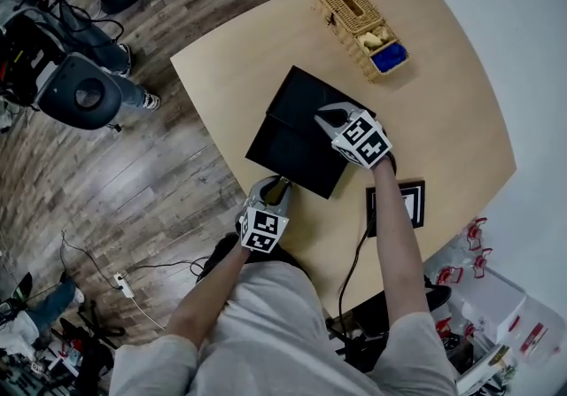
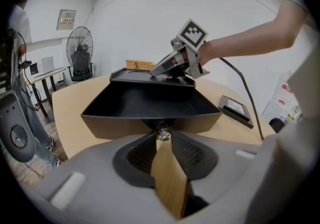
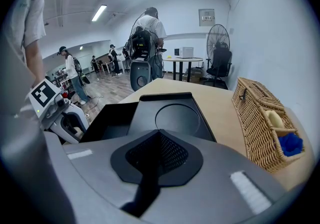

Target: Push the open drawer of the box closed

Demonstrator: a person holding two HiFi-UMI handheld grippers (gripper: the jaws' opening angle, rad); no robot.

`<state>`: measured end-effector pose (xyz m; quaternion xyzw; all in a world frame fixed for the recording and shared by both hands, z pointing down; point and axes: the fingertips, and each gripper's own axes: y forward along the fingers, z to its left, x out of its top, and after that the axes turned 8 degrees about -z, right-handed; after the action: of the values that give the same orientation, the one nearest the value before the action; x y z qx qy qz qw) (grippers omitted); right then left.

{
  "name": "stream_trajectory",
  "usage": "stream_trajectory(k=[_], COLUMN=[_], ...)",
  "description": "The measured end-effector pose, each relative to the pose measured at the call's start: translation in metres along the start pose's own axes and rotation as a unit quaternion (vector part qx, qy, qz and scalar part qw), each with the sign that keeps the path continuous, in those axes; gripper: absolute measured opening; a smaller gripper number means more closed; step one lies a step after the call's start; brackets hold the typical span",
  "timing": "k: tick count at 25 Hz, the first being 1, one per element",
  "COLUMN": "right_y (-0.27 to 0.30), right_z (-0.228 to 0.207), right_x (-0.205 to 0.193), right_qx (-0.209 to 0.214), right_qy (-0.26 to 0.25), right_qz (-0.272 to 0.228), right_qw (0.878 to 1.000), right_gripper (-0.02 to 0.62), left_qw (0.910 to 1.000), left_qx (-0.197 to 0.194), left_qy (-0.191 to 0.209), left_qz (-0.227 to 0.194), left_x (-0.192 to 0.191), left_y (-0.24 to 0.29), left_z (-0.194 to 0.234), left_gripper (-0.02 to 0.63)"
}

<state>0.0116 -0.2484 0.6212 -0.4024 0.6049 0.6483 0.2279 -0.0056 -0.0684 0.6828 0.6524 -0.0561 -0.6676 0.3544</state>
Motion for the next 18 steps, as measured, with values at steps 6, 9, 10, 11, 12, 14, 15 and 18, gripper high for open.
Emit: stream_trajectory(k=[6, 9, 10, 11, 12, 14, 15, 18], right_y=[-0.0002, 0.0001, 0.0003, 0.0004, 0.0002, -0.0005, -0.0008, -0.0013], right_z=[0.0003, 0.0009, 0.0009, 0.0006, 0.0002, -0.0004, -0.0005, -0.0003], right_x=[0.0006, 0.0011, 0.0008, 0.0004, -0.0001, -0.001, -0.0009, 0.0], right_qx=[-0.001, -0.001, -0.001, -0.001, -0.002, -0.002, -0.003, -0.003], right_qy=[-0.001, -0.001, -0.001, -0.002, -0.002, -0.004, -0.004, -0.004], right_qz=[0.0, -0.001, -0.001, -0.001, -0.002, -0.001, -0.001, -0.002], right_qw=[1.0, 1.0, 1.0, 1.0, 1.0, 1.0, 1.0, 1.0], right_gripper=[0.0, 0.0, 0.0, 0.0, 0.0, 0.0, 0.0, 0.0], left_qw=[1.0, 1.0, 1.0, 1.0, 1.0, 1.0, 1.0, 0.9999], left_qx=[-0.002, -0.001, 0.0, 0.001, 0.0, -0.001, -0.003, -0.005], left_qy=[0.003, 0.004, 0.004, 0.003, 0.002, -0.003, -0.005, -0.007], left_qz=[0.004, 0.007, 0.008, 0.008, 0.008, 0.008, 0.008, 0.007], left_x=[-0.0017, -0.0032, -0.0042, -0.0048, -0.0051, -0.0052, -0.0053, -0.0035], left_y=[0.0036, 0.0037, 0.0043, 0.005, 0.0057, 0.0066, 0.0065, 0.0054], left_z=[-0.002, -0.001, -0.001, -0.0012, -0.0015, -0.0021, -0.0022, -0.0027], left_gripper=[0.147, 0.137, 0.137, 0.137, 0.137, 0.131, 0.13, 0.129])
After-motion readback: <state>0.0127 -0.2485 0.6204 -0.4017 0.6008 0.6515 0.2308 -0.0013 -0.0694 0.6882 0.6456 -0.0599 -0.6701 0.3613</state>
